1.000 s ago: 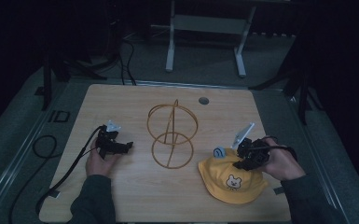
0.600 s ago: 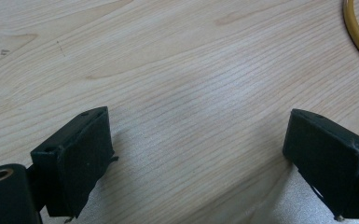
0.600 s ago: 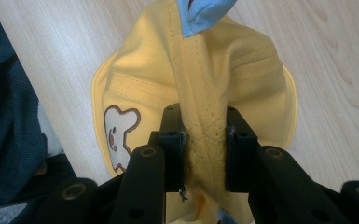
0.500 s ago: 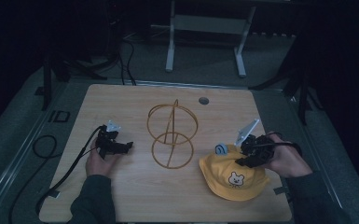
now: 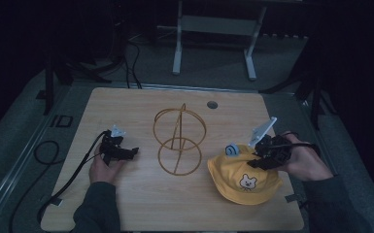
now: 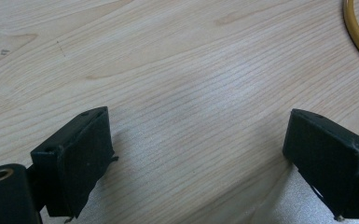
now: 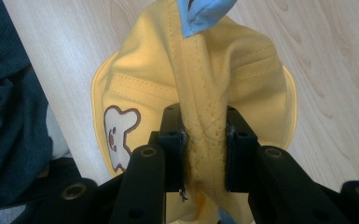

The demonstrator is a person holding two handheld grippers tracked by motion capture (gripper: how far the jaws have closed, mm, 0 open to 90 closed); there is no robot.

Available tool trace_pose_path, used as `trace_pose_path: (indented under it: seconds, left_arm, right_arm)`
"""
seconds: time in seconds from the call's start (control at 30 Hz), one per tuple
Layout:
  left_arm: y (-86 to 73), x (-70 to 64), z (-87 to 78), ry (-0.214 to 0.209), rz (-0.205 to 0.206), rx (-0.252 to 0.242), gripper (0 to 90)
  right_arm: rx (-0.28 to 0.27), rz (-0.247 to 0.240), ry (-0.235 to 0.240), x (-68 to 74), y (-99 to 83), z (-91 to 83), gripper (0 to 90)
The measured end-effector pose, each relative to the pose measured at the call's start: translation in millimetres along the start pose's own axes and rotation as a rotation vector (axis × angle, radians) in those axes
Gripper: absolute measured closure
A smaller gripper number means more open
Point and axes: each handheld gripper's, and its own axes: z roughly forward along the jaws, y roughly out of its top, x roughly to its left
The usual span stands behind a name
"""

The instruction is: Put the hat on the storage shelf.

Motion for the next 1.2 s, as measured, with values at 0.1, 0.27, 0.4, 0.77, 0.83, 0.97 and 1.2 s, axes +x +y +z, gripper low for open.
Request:
trace_pose_path:
  seconds: [0.1, 0.27, 0.4, 0.77, 0.83, 0.97, 1.2]
  left_arm:
    - [0.0, 0.0, 0.0, 0.0, 0.0, 0.0, 8.0]
    - [0.0, 0.0, 0.0, 0.0, 0.0, 0.0, 8.0]
    - [0.0, 0.0, 0.0, 0.0, 0.0, 0.0, 8.0]
    - [0.0, 0.0, 0.0, 0.0, 0.0, 0.0, 8.0]
    - [0.0, 0.0, 0.0, 0.0, 0.0, 0.0, 8.0]
    - [0.0, 0.0, 0.0, 0.0, 0.0, 0.0, 7.9]
    - [0.0, 0.0, 0.0, 0.0, 0.0, 0.0, 8.0]
  right_arm:
    - [-0.014, 0.0, -0.003, -1.0, 0.7, -4.6, 73.5]
    - [-0.027, 0.004, -0.002, -2.0, 1.5, -9.9, 73.4]
    - [-0.039, 0.007, 0.003, -3.8, 2.7, -12.1, 73.5]
    - [-0.07, 0.029, 0.021, -15.1, 3.7, -16.3, 73.6]
    - [-0.079, 0.038, 0.022, -17.6, 2.8, -17.9, 73.7]
    - [-0.099, 0.055, 0.02, -22.6, 0.1, -21.0, 73.7]
    - [-0.123, 0.077, 0.013, -28.2, -3.1, -25.5, 73.7]
